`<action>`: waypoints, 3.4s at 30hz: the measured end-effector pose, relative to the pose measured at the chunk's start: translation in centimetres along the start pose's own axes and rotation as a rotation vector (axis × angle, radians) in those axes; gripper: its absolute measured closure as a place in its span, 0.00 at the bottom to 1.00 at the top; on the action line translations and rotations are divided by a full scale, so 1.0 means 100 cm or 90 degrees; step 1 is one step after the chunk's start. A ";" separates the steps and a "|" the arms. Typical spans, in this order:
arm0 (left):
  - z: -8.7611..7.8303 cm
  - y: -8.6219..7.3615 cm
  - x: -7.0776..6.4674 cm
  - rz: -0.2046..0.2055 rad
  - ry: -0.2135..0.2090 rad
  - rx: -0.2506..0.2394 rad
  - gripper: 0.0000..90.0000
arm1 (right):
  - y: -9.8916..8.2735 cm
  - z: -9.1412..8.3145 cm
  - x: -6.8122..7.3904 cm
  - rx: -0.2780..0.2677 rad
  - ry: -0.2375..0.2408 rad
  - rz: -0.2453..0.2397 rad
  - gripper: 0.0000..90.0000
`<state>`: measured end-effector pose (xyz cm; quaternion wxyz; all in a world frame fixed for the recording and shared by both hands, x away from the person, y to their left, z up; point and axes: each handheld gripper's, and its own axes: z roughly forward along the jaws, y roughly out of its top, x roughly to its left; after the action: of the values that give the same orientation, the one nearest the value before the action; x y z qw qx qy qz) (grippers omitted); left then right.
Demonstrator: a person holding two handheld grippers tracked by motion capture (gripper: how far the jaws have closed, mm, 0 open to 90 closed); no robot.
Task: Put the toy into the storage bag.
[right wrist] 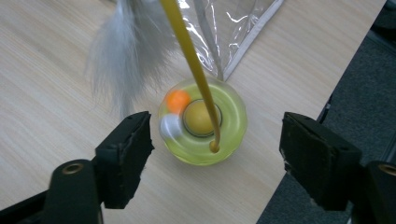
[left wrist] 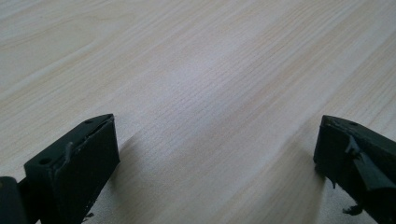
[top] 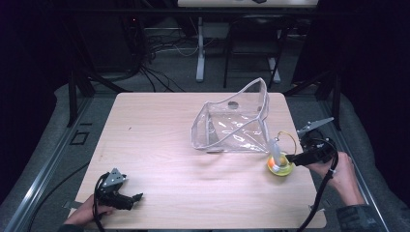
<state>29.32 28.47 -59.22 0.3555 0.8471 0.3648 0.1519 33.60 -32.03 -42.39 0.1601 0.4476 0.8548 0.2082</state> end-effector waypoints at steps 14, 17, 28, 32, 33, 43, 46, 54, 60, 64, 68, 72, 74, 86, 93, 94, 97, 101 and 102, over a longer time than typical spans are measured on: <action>0.000 0.000 0.000 0.001 0.000 0.000 0.00 | 0.016 -0.007 0.011 0.019 -0.026 -0.037 0.80; 0.000 0.000 0.000 0.001 0.000 0.000 0.00 | 0.019 -0.009 0.010 0.023 -0.022 -0.032 0.90; 0.000 0.000 0.000 0.000 0.000 0.000 0.00 | 0.024 -0.010 0.010 0.040 -0.034 -0.024 0.98; 0.000 0.000 0.000 0.000 0.000 0.000 0.00 | 0.027 -0.013 0.009 0.034 -0.033 -0.022 0.98; 0.000 0.000 0.000 0.001 0.000 0.000 0.00 | 0.028 -0.014 0.009 0.030 -0.031 -0.022 0.98; 0.000 0.000 0.000 0.000 0.000 0.000 0.00 | 0.037 -0.034 0.006 0.015 -0.018 -0.021 0.98; 0.000 0.000 0.000 0.000 0.000 0.000 0.00 | 0.042 -0.036 0.006 0.020 -0.022 -0.026 0.98; 0.000 0.000 0.000 0.000 0.000 0.000 0.00 | 0.051 -0.037 0.005 0.049 -0.017 -0.039 0.98; 0.000 0.000 0.000 0.000 0.000 0.000 0.00 | 0.055 -0.040 0.004 0.053 -0.010 -0.042 0.98; 0.000 0.000 0.000 0.000 0.000 0.000 0.00 | 0.057 -0.042 0.004 0.061 -0.005 -0.043 0.98; 0.000 0.000 0.000 0.000 0.000 0.000 0.00 | 0.060 -0.045 0.001 0.066 -0.008 -0.041 0.98; 0.000 0.000 0.000 0.000 0.000 0.000 0.00 | 0.061 -0.049 -0.002 0.070 -0.009 -0.037 0.98; 0.000 0.000 0.000 0.000 0.000 0.000 0.00 | 0.062 -0.051 -0.005 0.070 -0.009 -0.037 0.98; 0.000 0.000 0.000 0.002 0.001 0.001 0.00 | 0.074 -0.053 -0.013 0.099 -0.006 -0.039 0.98; 0.000 0.000 0.000 -0.001 -0.001 -0.001 0.00 | 0.082 -0.053 -0.018 0.106 -0.016 -0.038 0.98; 0.000 0.000 0.000 -0.001 -0.001 -0.001 0.00 | 0.082 -0.053 -0.018 0.106 -0.016 -0.038 0.98; 0.000 0.000 0.000 -0.001 -0.001 -0.001 0.00 | 0.088 -0.055 -0.020 0.108 -0.023 -0.038 0.98; 0.000 0.000 0.000 0.001 0.000 0.000 0.00 | 0.093 -0.057 -0.023 0.108 -0.023 -0.038 0.98; 0.000 0.000 0.000 0.000 0.000 0.000 0.00 | 0.093 -0.058 -0.024 0.105 -0.024 -0.037 0.98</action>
<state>29.33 28.47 -59.22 0.3555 0.8471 0.3645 0.1522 38.75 -30.43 -32.55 0.1444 0.4383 0.8784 0.1240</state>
